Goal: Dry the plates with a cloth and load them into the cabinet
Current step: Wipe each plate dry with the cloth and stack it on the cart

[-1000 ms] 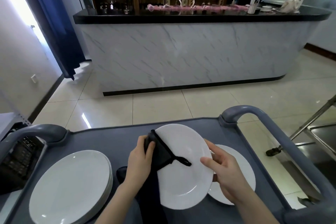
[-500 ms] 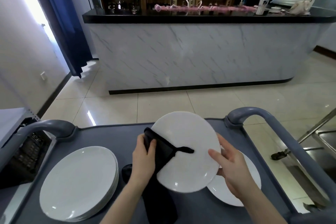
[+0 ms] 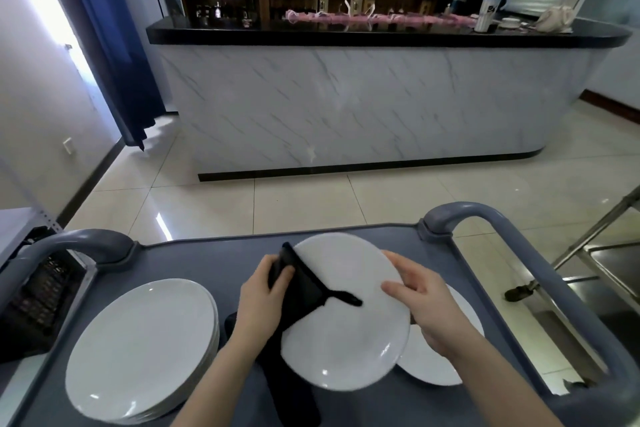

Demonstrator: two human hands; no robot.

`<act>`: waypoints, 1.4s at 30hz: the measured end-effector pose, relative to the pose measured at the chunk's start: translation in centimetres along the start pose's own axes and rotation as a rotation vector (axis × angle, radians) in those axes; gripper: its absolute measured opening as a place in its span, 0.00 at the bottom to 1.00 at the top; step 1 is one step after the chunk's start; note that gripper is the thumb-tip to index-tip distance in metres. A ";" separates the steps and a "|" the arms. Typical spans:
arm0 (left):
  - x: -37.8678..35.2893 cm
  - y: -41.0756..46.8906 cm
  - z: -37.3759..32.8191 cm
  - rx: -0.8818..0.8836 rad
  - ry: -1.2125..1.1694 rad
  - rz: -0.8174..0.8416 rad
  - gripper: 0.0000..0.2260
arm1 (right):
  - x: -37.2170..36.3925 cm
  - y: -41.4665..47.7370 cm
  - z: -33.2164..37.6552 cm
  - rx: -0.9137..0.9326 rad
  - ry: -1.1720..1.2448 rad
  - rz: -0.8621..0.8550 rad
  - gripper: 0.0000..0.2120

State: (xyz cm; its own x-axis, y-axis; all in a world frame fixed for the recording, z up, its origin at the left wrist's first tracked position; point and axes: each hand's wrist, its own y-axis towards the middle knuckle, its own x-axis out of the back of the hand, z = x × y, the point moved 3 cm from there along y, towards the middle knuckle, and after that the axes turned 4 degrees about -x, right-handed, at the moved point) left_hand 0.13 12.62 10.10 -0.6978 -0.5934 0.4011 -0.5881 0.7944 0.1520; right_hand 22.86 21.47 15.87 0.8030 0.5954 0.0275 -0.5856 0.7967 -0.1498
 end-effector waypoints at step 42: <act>-0.4 -2.2 -0.1 0.158 -0.099 -0.183 0.06 | -1.3 2.3 -2.5 0.182 -0.182 -0.544 0.11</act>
State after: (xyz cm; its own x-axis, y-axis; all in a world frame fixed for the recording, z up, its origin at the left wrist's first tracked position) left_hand 1.71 11.14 9.73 -0.6062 -0.7413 0.2879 -0.7592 0.6473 0.0680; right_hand 20.73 22.22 12.98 0.9700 0.0930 0.2245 -0.1188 0.9874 0.1042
